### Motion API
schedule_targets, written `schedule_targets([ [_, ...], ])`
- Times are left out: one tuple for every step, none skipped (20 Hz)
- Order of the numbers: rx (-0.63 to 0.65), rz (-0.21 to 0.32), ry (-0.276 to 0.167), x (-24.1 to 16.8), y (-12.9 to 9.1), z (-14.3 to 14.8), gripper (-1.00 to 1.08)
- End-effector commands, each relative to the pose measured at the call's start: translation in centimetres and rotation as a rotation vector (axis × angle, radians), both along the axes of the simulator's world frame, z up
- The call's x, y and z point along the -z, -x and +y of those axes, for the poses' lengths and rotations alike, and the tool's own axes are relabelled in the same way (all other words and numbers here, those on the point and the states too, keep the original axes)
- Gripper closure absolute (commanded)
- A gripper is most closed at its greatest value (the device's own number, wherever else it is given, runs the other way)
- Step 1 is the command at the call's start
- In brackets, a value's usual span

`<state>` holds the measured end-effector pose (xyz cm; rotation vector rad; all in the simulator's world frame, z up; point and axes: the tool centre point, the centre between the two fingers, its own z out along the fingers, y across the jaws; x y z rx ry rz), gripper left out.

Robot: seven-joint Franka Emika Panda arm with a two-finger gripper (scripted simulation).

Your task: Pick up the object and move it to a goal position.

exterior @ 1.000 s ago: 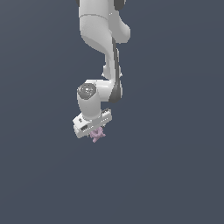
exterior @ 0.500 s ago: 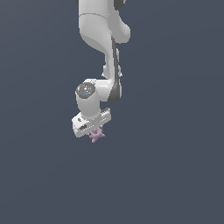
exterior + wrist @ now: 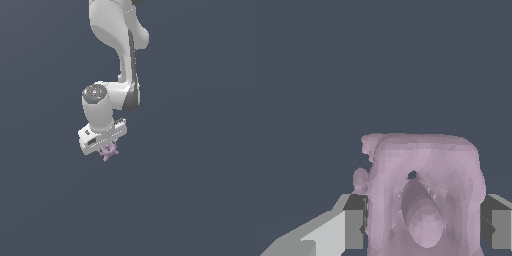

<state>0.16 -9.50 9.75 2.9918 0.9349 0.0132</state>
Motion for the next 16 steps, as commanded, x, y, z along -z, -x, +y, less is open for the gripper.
schedule_targets([
  [-0.001, 0.0, -0.001, -2.0, -0.5, 0.0, 1.08],
  [-0.001, 0.0, -0.001, -2.9, -0.7, 0.0, 1.08],
  [-0.001, 0.001, -0.001, -3.8, -0.9, 0.0, 1.08],
  [-0.001, 0.001, -0.001, -4.7, -1.2, 0.0, 1.08],
  [-0.002, 0.002, -0.002, -5.7, -1.4, 0.1, 1.08],
  [-0.002, 0.002, -0.002, -6.7, -1.7, 0.1, 1.08],
  [-0.003, 0.003, -0.002, -7.7, -1.9, 0.1, 1.08],
  [-0.003, 0.004, -0.002, -8.8, -2.2, 0.1, 1.08],
  [-0.003, 0.004, -0.003, -9.8, -2.5, 0.1, 1.08],
  [-0.003, 0.005, -0.003, -10.8, -2.8, 0.1, 1.08],
  [-0.004, 0.005, -0.003, -11.8, -3.0, 0.1, 1.08],
  [-0.004, 0.006, -0.003, -12.7, -3.3, 0.1, 1.08],
  [-0.004, 0.006, -0.003, -13.5, -3.5, 0.1, 1.08],
  [-0.004, 0.007, -0.004, -14.3, -3.7, 0.1, 1.08],
  [-0.004, 0.007, -0.004, -15.0, -4.0, 0.1, 1.08],
  [-0.004, 0.007, -0.004, -15.7, -4.2, 0.1, 1.08],
])
